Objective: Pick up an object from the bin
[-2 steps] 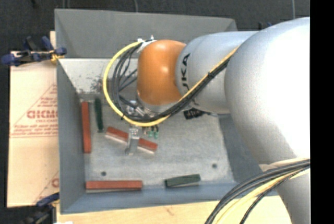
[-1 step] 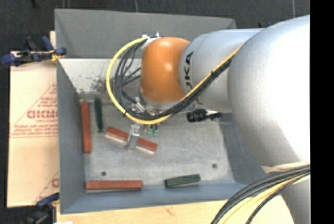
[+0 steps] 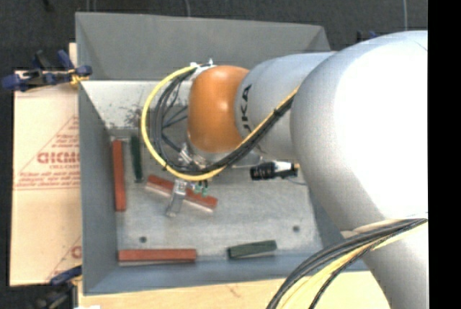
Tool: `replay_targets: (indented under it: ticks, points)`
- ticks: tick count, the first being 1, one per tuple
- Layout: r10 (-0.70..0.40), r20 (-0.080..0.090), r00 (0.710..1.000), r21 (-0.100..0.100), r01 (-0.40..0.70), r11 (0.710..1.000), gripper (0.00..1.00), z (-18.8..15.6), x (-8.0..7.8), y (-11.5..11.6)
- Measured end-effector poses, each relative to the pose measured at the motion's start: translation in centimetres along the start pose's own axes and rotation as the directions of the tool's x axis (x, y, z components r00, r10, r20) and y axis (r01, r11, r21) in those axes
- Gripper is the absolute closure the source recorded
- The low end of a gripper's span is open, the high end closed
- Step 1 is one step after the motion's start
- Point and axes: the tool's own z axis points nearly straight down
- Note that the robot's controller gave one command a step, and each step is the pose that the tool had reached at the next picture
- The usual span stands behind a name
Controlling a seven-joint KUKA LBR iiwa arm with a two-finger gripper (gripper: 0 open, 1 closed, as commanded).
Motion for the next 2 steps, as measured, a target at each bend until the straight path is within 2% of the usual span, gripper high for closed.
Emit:
replay_targets:
  ticks: [1, 2]
  points:
    - [0.083, -0.001, 0.997, 0.0, -0.083, 0.997, 1.0, 0.02, 0.78, 0.01]
    - [0.083, -0.001, 0.997, 0.0, -0.083, 0.997, 1.0, 0.02, 0.78, 0.01]
